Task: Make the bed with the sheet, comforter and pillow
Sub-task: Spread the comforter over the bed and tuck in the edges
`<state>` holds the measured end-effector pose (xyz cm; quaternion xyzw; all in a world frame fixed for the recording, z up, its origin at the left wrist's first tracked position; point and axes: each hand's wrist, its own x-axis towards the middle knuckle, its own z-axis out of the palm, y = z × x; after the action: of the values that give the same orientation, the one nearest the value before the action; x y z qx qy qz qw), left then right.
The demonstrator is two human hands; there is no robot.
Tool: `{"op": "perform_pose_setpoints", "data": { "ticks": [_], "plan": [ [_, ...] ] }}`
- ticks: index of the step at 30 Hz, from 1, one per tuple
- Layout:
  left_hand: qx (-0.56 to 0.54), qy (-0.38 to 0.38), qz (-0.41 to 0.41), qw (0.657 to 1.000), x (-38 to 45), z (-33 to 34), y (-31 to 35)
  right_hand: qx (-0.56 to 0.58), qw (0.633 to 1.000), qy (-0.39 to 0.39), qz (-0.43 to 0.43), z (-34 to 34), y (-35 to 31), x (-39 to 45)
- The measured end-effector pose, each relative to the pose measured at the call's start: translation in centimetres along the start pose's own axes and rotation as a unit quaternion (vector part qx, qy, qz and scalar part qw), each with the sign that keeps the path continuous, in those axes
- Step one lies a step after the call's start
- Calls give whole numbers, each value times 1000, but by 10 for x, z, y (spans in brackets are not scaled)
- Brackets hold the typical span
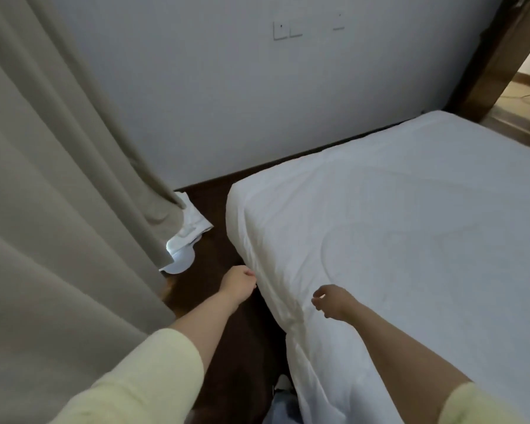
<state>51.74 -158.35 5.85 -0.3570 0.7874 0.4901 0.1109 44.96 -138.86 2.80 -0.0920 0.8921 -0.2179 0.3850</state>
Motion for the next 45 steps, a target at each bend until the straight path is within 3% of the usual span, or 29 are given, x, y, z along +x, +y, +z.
{"op": "perform_pose_setpoints", "data": {
  "ticks": [10,16,19,24,30,34,39,45],
  "plan": [
    [-21,78,-31,996,214,-149,80,-87,993,-3,-81,-111,-214,209],
    [24,26,-10,999,370,-196,91,-124,987,38,-99,-120,-298,371],
    [98,-29,-4,995,462,-229,85,-122,990,33,-64,-115,-332,460],
    [209,-65,35,975,579,-263,98,-159,986,3,-46,-114,-351,562],
    [264,-204,54,941,718,-220,136,-181,976,-110,55,-112,-337,667],
    [305,-271,57,911,773,-202,167,-229,956,-181,43,-125,-342,698],
    [337,-313,79,885,821,-197,240,-85,993,19,83,-185,-369,740],
    [392,-397,121,821,866,-193,331,14,972,-175,157,-222,-396,750]
  ]
}}
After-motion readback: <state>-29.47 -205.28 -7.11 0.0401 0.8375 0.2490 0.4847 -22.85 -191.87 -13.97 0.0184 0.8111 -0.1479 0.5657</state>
